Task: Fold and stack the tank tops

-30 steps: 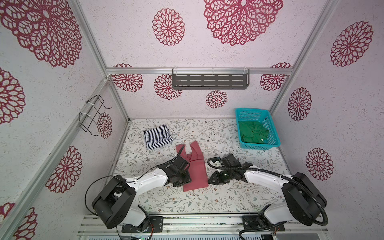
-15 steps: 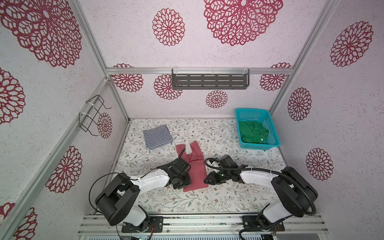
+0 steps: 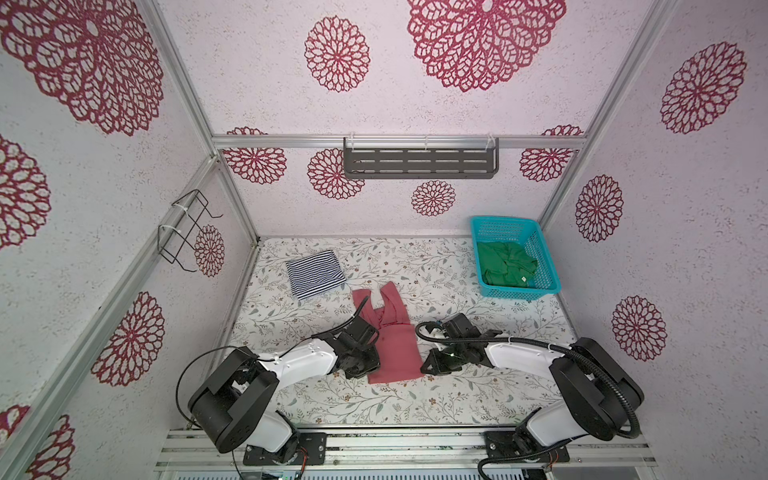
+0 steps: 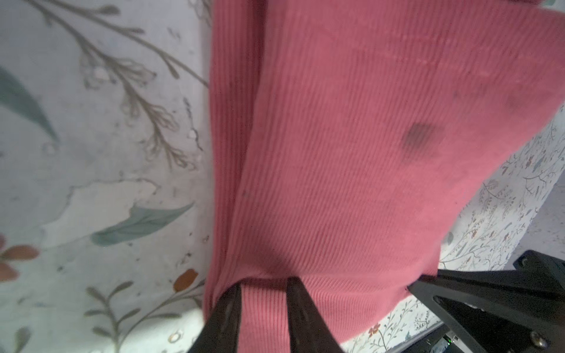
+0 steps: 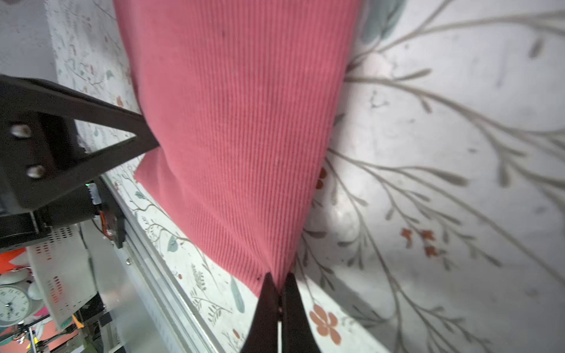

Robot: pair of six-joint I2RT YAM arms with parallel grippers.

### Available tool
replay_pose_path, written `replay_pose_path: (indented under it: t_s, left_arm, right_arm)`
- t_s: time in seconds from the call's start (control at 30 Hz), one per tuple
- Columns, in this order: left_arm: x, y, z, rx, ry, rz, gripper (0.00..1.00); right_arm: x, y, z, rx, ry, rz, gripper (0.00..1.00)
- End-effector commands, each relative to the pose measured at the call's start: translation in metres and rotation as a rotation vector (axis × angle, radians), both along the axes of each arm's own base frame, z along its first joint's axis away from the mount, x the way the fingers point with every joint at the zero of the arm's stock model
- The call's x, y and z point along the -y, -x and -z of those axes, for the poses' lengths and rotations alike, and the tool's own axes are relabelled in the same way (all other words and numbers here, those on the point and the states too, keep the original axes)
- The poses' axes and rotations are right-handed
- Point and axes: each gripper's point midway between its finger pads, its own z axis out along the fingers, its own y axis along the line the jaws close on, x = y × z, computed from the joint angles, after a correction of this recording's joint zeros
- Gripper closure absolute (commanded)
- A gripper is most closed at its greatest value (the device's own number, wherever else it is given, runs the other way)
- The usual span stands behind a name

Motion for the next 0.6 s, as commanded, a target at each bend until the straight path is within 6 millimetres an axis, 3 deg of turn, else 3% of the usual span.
replay_pose_path:
  t_s: [0.0,0.07,0.2,0.3,0.43,0.57]
  left_arm:
    - [-0.022,0.003,0.01,-0.014,-0.097,-0.015,0.7]
    - [-0.017,-0.002,-0.005,0.016,-0.082,-0.007,0.68]
    - [-0.014,-0.009,-0.035,0.071,-0.052,-0.005,0.63]
    - [-0.013,-0.01,-0.051,0.092,-0.034,-0.007,0.62]
    - [-0.013,-0.008,-0.055,0.093,-0.015,-0.03,0.62]
    - [-0.009,-0.002,-0.044,0.067,0.011,-0.043,0.62]
  right_arm:
    - [0.012,0.002,-0.008,0.012,0.06,-0.033,0.82]
    - [0.006,-0.003,-0.022,0.033,0.029,-0.027,0.72]
    - [-0.001,-0.014,-0.048,0.084,-0.009,-0.001,0.73]
    - [-0.017,-0.015,-0.061,0.091,-0.072,0.008,0.77]
    - [-0.039,-0.006,-0.053,0.045,-0.134,0.015,0.85]
    - [-0.037,0.0,-0.025,-0.01,-0.122,0.049,0.88]
